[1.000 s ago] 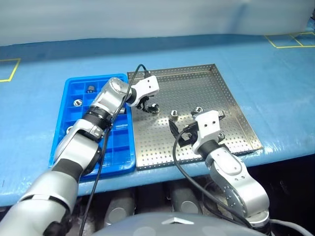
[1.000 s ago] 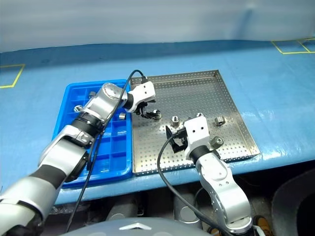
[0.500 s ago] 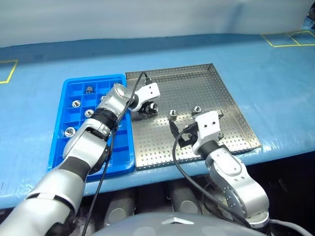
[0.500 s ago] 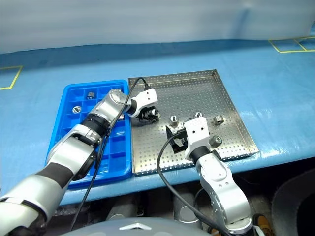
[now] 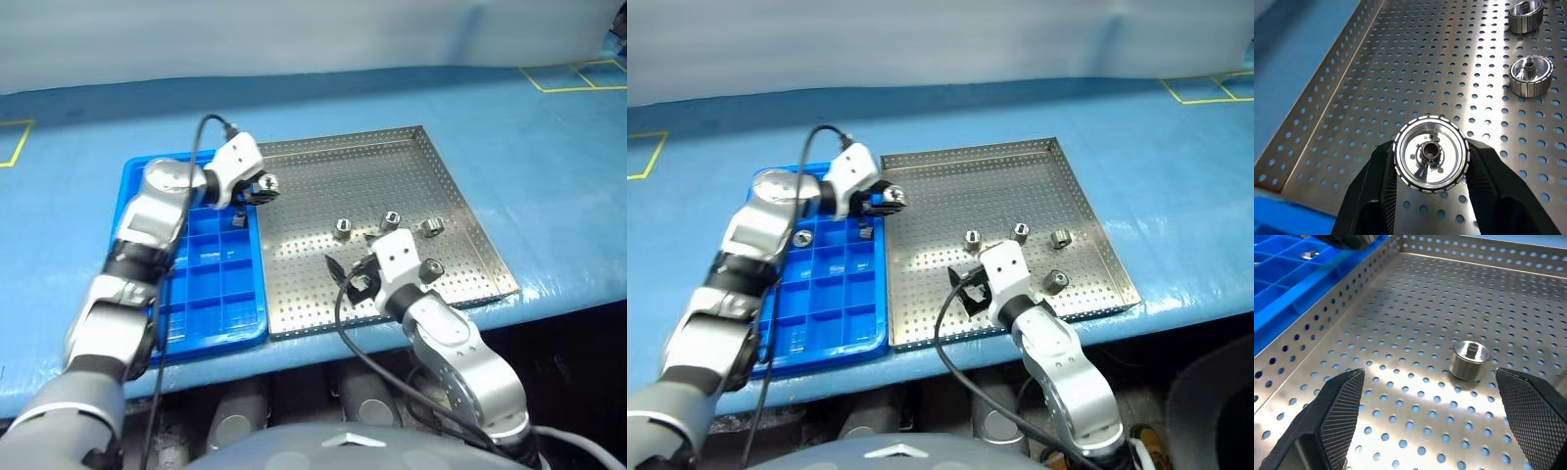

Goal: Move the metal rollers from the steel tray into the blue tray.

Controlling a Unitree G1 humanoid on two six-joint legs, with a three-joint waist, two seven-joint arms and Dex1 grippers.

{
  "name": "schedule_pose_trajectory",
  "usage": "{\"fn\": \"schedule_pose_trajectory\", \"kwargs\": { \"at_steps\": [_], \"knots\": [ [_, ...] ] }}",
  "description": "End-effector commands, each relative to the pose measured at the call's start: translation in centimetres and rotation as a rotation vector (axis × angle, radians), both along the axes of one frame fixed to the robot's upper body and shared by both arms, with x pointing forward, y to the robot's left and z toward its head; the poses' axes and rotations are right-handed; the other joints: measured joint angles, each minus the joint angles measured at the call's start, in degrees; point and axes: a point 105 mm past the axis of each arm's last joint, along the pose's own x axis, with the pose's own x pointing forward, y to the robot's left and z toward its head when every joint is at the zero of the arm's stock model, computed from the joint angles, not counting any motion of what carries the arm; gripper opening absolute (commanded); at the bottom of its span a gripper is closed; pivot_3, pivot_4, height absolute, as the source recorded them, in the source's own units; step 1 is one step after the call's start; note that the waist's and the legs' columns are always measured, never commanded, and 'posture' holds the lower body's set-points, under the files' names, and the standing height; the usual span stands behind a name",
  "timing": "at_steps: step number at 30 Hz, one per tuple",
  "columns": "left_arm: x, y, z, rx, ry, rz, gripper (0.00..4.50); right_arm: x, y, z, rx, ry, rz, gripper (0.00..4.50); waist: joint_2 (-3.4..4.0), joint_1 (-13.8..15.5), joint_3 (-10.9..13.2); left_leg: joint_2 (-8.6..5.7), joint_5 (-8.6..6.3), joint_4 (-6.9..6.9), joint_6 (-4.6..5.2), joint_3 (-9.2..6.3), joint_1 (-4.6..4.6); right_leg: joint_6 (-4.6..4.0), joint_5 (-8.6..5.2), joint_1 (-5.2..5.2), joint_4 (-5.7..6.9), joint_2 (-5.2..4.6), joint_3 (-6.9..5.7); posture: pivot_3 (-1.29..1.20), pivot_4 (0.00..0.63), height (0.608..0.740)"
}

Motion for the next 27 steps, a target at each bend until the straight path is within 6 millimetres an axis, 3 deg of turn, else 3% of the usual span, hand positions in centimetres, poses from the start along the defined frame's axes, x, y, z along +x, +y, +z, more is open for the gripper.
{"fn": "schedule_pose_trajectory", "kwargs": {
  "at_steps": [1, 3, 8, 12, 15, 21, 27],
  "knots": [
    [-1.9, 2.7, 3.0, 0.005, -0.102, 0.103, 1.72, 0.5, 1.7, 1.2, 0.028, -0.049, 0.108, 4.50, 0.01, 1.2, 0.0, 0.00, 0.01, -0.01, -0.01, -0.04, 0.00, -0.04, -0.03, 0.00, 0.02, 0.01, -0.06, 0.03, 0.150, 0.740],
    [-3.6, 4.6, 2.9, 0.025, -0.100, 0.177, 1.72, 0.8, 2.8, 1.3, 0.023, -0.058, 0.176, 4.50, 0.02, 1.9, 0.0, 0.02, 0.02, -0.08, -0.05, -0.08, 0.01, -0.08, -0.05, 0.00, 0.01, 0.08, -0.10, 0.06, 0.150, 0.740],
    [-6.8, 7.1, 2.4, 0.045, -0.084, 0.313, 1.72, 0.8, 5.0, 1.9, 0.031, -0.103, 0.318, 4.50, -0.02, 5.0, 0.0, -0.05, 0.00, -0.09, -0.05, -0.18, 0.01, -0.13, -0.08, 0.08, -0.04, 0.10, -0.20, 0.14, 0.150, 0.740],
    [-10.5, 7.8, 0.6, 0.035, -0.007, 0.386, 1.72, 0.5, 6.7, 1.9, 0.026, -0.113, 0.426, 4.50, -0.04, 5.9, 0.0, -0.07, -0.04, -0.08, -0.08, -0.21, 0.02, -0.14, -0.10, 0.13, -0.10, 0.08, -0.24, 0.17, 0.150, 0.740],
    [-12.2, 7.9, -0.4, 0.030, 0.044, 0.418, 1.72, 0.3, 7.7, 2.1, 0.038, -0.117, 0.481, 4.50, -0.06, 6.9, 0.0, -0.04, -0.03, -0.08, -0.15, -0.31, 0.03, -0.27, -0.18, 0.14, -0.08, 0.09, -0.33, 0.20, 0.150, 0.740],
    [-13.8, 7.9, -2.5, 0.076, 0.122, 0.444, 1.72, -0.6, 9.4, 2.1, 0.050, -0.119, 0.575, 4.50, -0.04, 7.8, 0.0, 0.01, 0.12, -0.11, -0.47, -0.71, 0.10, -0.67, -0.42, 0.25, 0.04, 0.12, -0.51, 0.21, 0.150, 0.740],
    [-13.5, 7.6, -3.6, 0.104, 0.159, 0.433, 1.72, -1.0, 9.7, 2.0, 0.053, -0.120, 0.592, 4.50, -0.03, 7.7, 0.1, 0.00, 0.18, -0.14, -0.57, -0.90, 0.10, -0.72, -0.45, 0.28, 0.07, 0.22, -0.69, 0.18, 0.150, 0.740]
  ]
}}
